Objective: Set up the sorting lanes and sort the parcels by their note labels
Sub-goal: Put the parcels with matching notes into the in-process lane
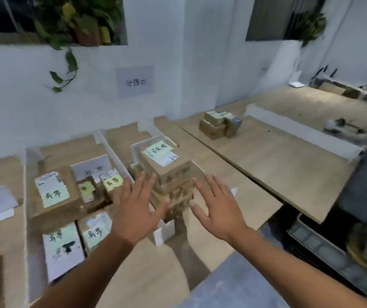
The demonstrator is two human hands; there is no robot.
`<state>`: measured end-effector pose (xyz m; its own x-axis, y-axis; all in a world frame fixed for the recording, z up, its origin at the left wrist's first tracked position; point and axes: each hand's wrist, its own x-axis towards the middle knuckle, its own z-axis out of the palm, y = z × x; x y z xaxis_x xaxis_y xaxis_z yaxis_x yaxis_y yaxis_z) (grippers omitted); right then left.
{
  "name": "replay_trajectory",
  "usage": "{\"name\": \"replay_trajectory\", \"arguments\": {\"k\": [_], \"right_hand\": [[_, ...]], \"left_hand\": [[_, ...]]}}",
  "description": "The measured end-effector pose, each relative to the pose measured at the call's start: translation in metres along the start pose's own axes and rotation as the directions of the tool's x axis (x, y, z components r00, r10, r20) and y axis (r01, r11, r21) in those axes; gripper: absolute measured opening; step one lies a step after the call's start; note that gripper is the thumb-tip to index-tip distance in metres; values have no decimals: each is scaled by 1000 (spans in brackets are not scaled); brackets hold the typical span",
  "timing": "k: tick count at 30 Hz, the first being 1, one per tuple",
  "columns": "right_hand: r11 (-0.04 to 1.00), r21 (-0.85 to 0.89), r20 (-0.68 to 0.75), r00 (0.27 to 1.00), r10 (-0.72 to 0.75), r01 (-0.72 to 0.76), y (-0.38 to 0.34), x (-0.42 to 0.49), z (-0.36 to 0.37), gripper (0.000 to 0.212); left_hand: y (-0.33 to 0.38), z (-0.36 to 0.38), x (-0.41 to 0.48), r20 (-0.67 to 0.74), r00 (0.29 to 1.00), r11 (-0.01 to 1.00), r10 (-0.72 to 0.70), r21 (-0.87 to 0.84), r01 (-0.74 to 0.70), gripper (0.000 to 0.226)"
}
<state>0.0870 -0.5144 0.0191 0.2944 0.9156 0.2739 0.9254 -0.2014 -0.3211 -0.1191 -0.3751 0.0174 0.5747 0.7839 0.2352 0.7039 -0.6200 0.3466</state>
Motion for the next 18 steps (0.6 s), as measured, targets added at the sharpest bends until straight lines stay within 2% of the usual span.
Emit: {"name": "replay_trajectory", "arguments": {"k": [4, 8, 11, 18], "right_hand": [[997, -20, -31, 997, 68, -68, 85, -11, -38, 70], [995, -45, -47, 995, 83, -85, 153, 6, -59, 69], [993, -56, -40, 994, 100, -102, 199, 35, -65, 66], [993, -38, 16, 993, 115, -115, 306, 140, -51, 69]], "left_hand": [[95, 28, 28, 5, 996, 995, 86, -60, -85, 82], [149, 51, 72, -38, 990, 984, 138, -111, -141, 77], [172, 76, 119, -38, 989, 983, 141, -111, -145, 78], [213, 152, 256, -46, 998, 983, 50, -172, -57, 77]]}}
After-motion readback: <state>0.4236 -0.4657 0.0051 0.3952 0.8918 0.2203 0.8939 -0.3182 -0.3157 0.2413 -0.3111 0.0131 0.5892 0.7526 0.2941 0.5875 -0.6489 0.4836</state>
